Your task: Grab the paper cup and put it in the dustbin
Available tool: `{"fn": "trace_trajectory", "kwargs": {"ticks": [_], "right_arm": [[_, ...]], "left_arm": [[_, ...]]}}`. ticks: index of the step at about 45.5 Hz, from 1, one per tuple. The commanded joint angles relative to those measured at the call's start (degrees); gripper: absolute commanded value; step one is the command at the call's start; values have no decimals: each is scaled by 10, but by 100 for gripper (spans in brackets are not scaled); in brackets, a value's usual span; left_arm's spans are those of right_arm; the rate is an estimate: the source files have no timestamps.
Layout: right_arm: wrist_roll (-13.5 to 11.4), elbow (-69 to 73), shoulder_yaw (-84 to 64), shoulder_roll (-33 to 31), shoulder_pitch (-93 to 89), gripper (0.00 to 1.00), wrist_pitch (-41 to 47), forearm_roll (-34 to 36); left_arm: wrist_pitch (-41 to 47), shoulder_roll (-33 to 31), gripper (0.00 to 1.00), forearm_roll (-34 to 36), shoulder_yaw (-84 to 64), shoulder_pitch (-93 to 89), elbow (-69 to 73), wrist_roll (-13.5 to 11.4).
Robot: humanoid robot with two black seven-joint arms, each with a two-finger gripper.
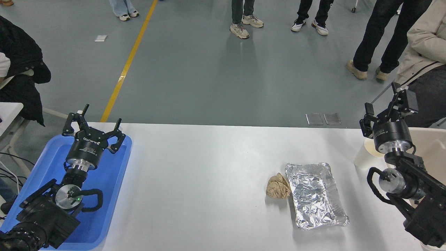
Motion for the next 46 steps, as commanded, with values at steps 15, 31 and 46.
{"fn": "trace_trajectory", "kwargs": {"ticks": [15, 31, 46], "right_arm": [[0, 0, 2, 0, 1, 100, -1, 1], [1, -1, 0, 2, 2, 100, -5, 0], [1, -5, 1, -6, 3, 100, -4, 0]], "left_arm": [[0, 0, 100, -1, 0, 0, -1, 0], [0, 0, 100, -1, 0, 0, 0, 0], [0, 0, 100, -1, 0, 0, 0, 0]]}}
